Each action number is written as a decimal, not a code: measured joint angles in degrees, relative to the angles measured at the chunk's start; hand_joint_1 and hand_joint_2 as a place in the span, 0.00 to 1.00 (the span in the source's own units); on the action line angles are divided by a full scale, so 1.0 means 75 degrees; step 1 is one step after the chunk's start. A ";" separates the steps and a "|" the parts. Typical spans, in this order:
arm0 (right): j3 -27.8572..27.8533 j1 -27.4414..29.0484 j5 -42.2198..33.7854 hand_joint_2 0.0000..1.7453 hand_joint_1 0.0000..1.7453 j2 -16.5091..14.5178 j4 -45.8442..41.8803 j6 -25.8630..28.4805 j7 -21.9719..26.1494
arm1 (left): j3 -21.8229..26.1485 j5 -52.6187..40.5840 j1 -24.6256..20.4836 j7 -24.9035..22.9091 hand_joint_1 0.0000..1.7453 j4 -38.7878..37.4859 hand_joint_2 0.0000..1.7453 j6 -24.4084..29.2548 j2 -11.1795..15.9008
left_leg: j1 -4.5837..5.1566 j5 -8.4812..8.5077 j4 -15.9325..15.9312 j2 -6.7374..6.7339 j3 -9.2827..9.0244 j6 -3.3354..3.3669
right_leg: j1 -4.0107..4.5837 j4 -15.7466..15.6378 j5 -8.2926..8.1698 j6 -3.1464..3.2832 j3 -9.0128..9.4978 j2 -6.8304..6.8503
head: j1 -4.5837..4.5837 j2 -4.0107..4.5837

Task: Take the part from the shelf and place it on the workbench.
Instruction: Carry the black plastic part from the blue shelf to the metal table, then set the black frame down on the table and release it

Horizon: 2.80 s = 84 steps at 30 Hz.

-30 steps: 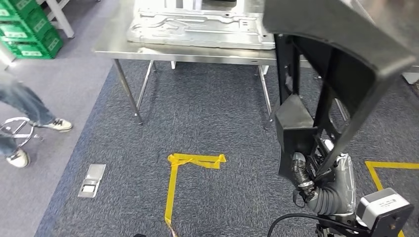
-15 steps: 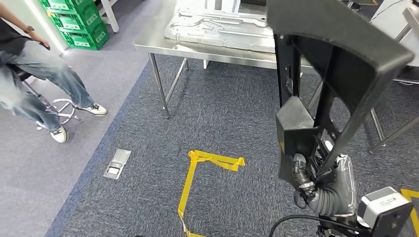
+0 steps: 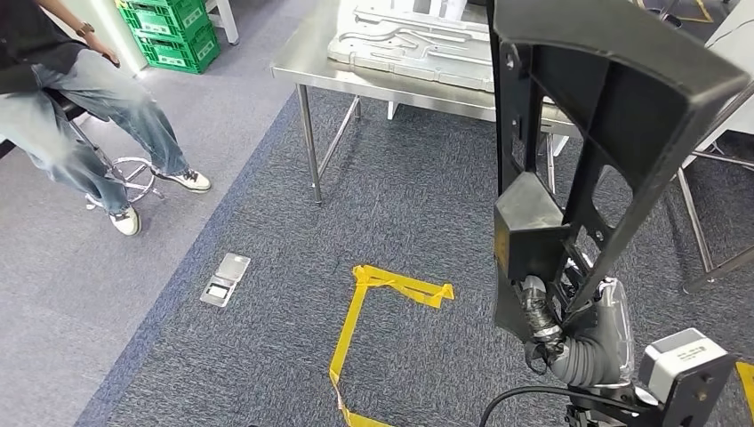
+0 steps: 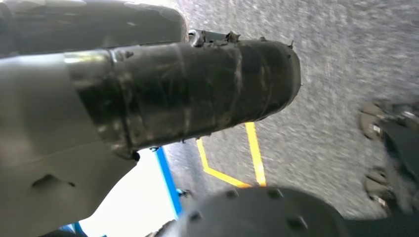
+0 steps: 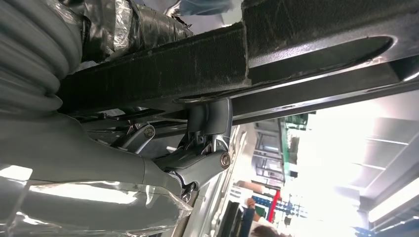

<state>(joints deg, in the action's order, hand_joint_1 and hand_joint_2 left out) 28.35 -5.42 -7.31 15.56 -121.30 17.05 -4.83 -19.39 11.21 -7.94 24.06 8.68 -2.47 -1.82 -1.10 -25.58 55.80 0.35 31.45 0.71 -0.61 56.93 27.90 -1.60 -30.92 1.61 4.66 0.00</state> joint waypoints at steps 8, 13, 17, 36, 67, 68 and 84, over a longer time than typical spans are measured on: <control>-0.0001 0.0099 -0.0016 1.00 1.00 0.0081 0.0088 0.0014 -0.0007 | 0.0003 0.0000 0.0000 0.0024 0.00 0.0000 0.00 -0.0004 -0.0128 | 0.0032 -0.0062 -0.0005 0.0131 -0.0072 0.0062 | -0.0018 0.0830 -0.0045 0.0073 -0.0562 -0.0115 | -0.0022 0.0000; 0.0000 0.0101 -0.0017 1.00 1.00 0.0115 0.0088 0.0022 -0.0012 | 0.0003 -0.0006 0.0006 0.0036 0.00 0.0000 0.00 -0.0014 -0.0139 | 0.0027 -0.0131 -0.0059 0.0162 -0.0109 -0.0139 | 0.0063 -0.0346 -0.0282 0.0254 -0.0016 -0.0108 | -0.0013 0.0000; 0.0006 0.0105 -0.0011 1.00 1.00 0.0135 0.0088 0.0033 -0.0026 | 0.0003 -0.0012 0.0011 0.0047 0.00 0.0002 0.00 -0.0014 -0.0109 | 0.0040 -0.0624 0.0954 0.0060 0.0336 -0.0247 | 0.0012 -0.0592 -0.0280 0.0351 0.0312 -0.0093 | 0.0034 0.0000; -0.0014 0.0224 0.0463 1.00 1.00 0.0227 0.0206 0.0397 -0.0352 | -0.0012 -0.0036 0.0128 0.0044 0.00 0.0002 0.00 0.0025 -0.0106 | 0.0029 -0.0210 -0.0009 0.0133 -0.0173 0.0127 | -0.0007 0.1975 0.0960 -0.0061 -0.1014 -0.0127 | -0.0014 0.0000; -0.0082 0.0247 0.2083 1.00 1.00 0.0275 0.0375 0.0951 -0.1022 | -0.0033 -0.0173 0.0128 -0.0036 0.00 0.0002 0.00 0.0090 -0.0120 | 0.0091 -0.0218 0.0048 0.0102 -0.0083 0.0191 | 0.0022 0.1889 0.0980 -0.0010 -0.1060 -0.0229 | -0.0054 0.0000; -0.0087 0.0240 0.2356 1.00 1.00 0.0275 0.0383 0.0963 -0.1092 | -0.0034 -0.0187 0.0131 -0.0039 0.00 0.0002 0.00 0.0090 -0.0124 | 0.0108 -0.0298 0.0046 0.0108 -0.0198 0.0192 | 0.0030 0.1504 0.0691 0.0048 -0.1025 -0.0228 | -0.0055 0.0000; -0.0203 -0.0768 0.9378 1.00 1.00 -0.0421 0.1402 0.1126 -0.1232 | -0.0401 -0.0965 -0.0289 -0.0558 0.00 0.0084 0.00 -0.0159 -0.0021 | 0.0020 -0.0713 0.1218 0.0045 0.0760 -0.0320 | 0.0066 -0.0457 -0.0145 0.0365 0.0342 -0.0235 | -0.0050 0.0000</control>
<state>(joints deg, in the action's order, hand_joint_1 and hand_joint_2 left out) 26.83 -11.17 63.02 12.40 -110.78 25.50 -14.07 -22.40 3.97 -10.11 19.88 9.31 -3.66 -1.98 -0.95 -30.93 64.94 0.68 37.15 -1.69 -0.12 53.50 26.81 1.14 -28.36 -0.15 4.28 0.00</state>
